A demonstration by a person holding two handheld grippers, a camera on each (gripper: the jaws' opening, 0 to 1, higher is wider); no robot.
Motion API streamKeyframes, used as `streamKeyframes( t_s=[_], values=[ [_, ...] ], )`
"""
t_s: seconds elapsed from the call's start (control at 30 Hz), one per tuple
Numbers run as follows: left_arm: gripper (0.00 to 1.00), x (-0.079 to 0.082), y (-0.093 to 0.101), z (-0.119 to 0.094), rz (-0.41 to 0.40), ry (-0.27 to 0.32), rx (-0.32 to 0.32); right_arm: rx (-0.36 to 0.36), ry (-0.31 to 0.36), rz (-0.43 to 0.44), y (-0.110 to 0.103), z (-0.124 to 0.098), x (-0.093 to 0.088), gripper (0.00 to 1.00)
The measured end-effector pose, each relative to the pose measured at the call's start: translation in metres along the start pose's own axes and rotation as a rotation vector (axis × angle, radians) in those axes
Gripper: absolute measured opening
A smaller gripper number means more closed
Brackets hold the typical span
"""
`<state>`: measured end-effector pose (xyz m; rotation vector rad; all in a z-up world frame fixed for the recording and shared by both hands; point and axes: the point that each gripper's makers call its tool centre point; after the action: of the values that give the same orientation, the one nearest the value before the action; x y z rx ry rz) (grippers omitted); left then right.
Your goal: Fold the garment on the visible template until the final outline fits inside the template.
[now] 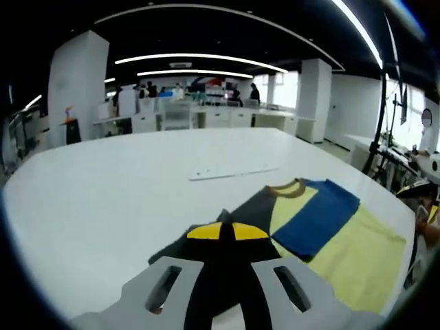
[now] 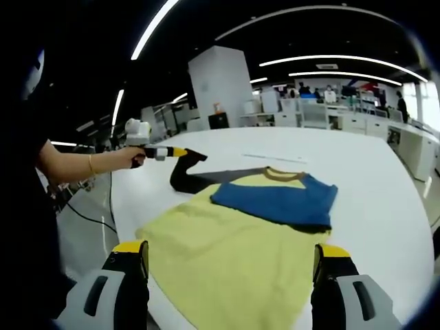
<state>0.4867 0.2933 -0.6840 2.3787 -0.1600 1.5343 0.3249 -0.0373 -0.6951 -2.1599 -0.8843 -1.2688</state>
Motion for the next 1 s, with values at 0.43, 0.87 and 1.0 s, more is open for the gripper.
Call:
streamKeyframes(
  t_s=[0.43,0.87,1.0],
  values=[
    [0.00,0.014,0.050,0.026,0.014,0.008,-0.092,0.001,-0.003,0.012,0.001,-0.003,-0.006,0.99],
    [0.00,0.027,0.102,0.051,-0.008,0.032,-0.182,0.002,-0.011,0.023,-0.002,-0.003,-0.010,0.99],
    [0.00,0.027,0.112,0.056,-0.008,0.029,-0.202,0.004,-0.015,0.017,-0.002,-0.005,-0.012,0.99]
  ],
)
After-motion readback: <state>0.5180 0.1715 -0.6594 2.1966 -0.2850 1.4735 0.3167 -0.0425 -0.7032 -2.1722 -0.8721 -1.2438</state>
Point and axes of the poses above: the point that each gripper's makers call its tool centre point, and the gripper's own axes: z roughly forward along the fingers, y roughly to its right, x roughly out of its top, and after that the axes turned 8 degrees about -z, right-handed
